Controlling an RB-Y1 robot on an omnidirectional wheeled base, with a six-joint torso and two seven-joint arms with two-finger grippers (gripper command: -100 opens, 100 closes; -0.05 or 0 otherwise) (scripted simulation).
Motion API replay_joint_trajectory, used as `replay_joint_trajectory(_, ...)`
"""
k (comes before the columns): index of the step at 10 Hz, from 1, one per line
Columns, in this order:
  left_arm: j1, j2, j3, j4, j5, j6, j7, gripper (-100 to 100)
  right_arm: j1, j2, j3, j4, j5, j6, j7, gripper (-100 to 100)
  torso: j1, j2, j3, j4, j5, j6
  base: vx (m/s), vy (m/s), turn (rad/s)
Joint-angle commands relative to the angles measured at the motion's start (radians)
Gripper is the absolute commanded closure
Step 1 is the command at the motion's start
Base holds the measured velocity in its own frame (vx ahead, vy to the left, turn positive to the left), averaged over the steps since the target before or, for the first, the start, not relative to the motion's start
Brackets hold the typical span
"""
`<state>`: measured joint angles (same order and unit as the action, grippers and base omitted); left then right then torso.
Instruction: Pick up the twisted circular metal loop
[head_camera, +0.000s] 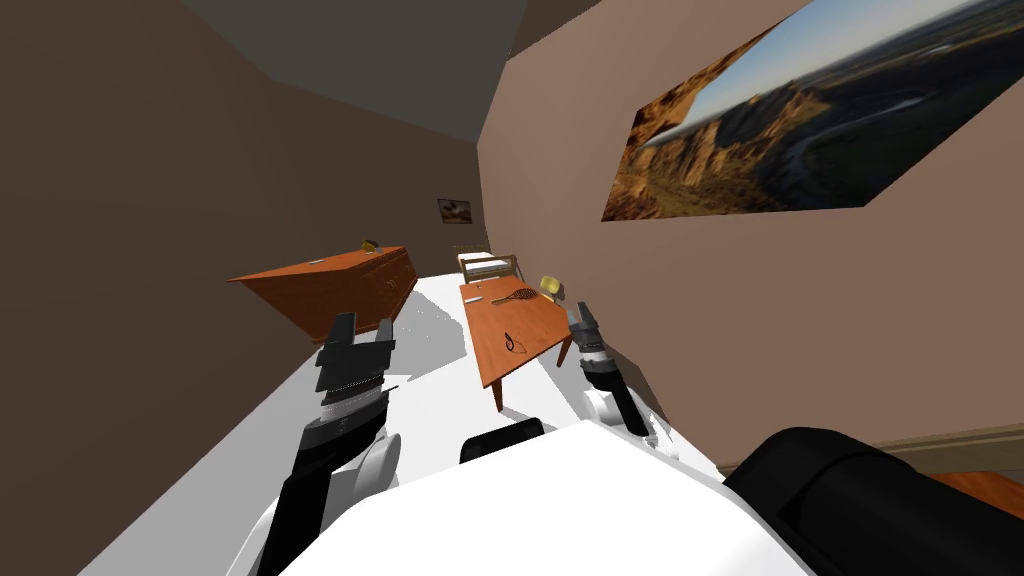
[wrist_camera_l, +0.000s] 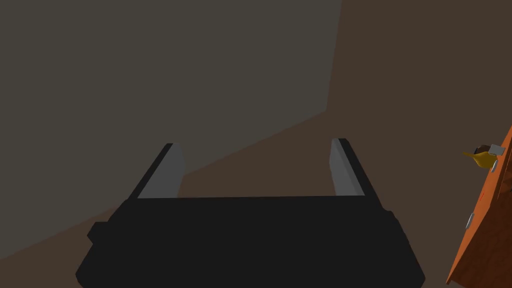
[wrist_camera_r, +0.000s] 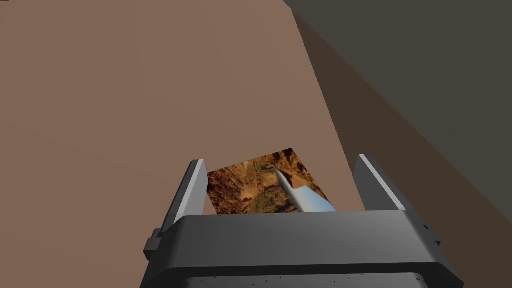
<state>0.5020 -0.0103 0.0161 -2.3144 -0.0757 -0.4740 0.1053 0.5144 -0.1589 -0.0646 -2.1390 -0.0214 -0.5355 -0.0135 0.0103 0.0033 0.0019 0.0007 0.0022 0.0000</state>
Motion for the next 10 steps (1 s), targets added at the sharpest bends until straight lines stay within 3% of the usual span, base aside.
replay_joint_trajectory(1,0.0,0.0,0.0,0.0,0.0,0.0,0.0,0,-0.003,-0.041,-0.012,0.037,0.034,0.028,0.001,-100,0.0,0.0,0.0,0.0,0.0,0.0,-0.058,0.171,-0.034)
replay_joint_trajectory(4,0.0,0.0,0.0,0.0,0.0,0.0,0.0,0,0.002,-0.107,-0.031,0.12,0.113,0.076,0.005,-100,0.002,0.001,0.0,0.0,0.001,0.0,-0.054,0.192,-0.016)
replay_joint_trajectory(5,0.0,0.0,0.0,0.0,0.0,0.0,0.0,0,0.002,-0.107,-0.031,0.12,0.113,0.076,0.005,-100,0.003,0.0,0.0,0.0,0.001,0.0,-0.029,0.143,-0.012)
replay_joint_trajectory(7,0.0,0.0,0.0,0.0,0.0,0.0,0.0,0,0.007,-0.148,-0.043,0.186,0.173,0.113,0.006,-100,-0.003,-0.002,-0.001,0.0,0.0,0.0,-0.023,0.131,0.016)
replay_joint_trajectory(10,0.0,0.0,0.0,0.0,0.0,0.0,0.0,0,0.017,-0.208,-0.057,0.286,0.267,0.174,0.008,-100,0.006,-0.002,-0.001,0.0,0.002,0.0,-0.024,0.227,0.039)
